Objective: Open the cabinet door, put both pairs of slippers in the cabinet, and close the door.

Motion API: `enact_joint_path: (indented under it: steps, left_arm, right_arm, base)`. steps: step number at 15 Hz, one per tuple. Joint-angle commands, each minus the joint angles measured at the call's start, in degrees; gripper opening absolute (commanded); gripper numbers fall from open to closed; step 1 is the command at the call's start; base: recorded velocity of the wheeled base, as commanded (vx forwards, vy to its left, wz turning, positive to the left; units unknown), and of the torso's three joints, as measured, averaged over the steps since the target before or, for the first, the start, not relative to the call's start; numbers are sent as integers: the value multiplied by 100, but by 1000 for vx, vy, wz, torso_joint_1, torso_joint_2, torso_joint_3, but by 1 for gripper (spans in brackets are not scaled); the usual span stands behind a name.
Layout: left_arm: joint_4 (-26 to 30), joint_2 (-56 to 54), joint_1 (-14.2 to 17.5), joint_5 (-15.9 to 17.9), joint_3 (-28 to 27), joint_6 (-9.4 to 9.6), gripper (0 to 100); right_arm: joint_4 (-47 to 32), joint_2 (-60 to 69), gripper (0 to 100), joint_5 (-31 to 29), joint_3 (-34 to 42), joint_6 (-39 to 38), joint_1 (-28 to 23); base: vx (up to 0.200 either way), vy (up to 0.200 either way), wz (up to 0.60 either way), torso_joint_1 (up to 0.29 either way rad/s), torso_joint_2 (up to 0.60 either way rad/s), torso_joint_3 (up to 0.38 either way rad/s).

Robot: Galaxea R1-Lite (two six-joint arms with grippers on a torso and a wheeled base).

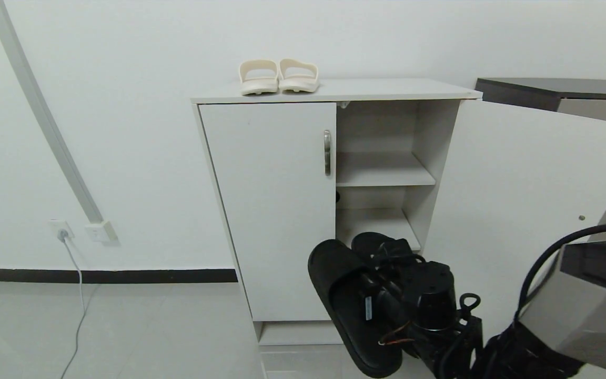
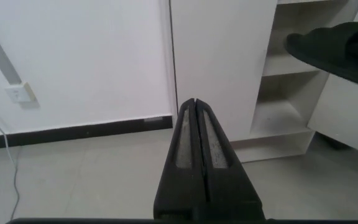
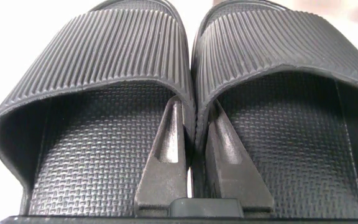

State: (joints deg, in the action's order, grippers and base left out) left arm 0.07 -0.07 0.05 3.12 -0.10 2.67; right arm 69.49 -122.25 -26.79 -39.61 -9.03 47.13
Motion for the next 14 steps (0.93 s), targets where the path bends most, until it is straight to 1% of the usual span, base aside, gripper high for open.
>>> enact_joint_path:
  steps: [1, 4, 5, 11, 14]
  left_arm:
    - [1, 16, 4, -13, 1, -30, 0]
    - [1, 16, 4, -13, 1, -30, 0]
    - [1, 16, 4, -22, 1, -30, 0]
    - [1, 16, 4, -22, 1, -56, 0]
    - [1, 16, 4, -22, 1, -56, 0]
  right_arm:
    - [91, -809, 0, -766, -662, -46, 227]
    - [56, -1231, 0, -1697, -1348, -46, 156]
    - [56, -1310, 0, -1821, -1453, -46, 112]
    - [-5, -1398, 0, -1970, -1480, -46, -28]
    - [-5, -1548, 0, -1952, -1488, -46, -134]
  base:
    - [0, 0, 0, 0, 0, 0]
    - [0, 0, 0, 0, 0, 0]
    - [0, -200, 0, 7, 2, 2]
    - [0, -200, 0, 2, 0, 2]
    - [0, 0, 0, 0, 0, 0]
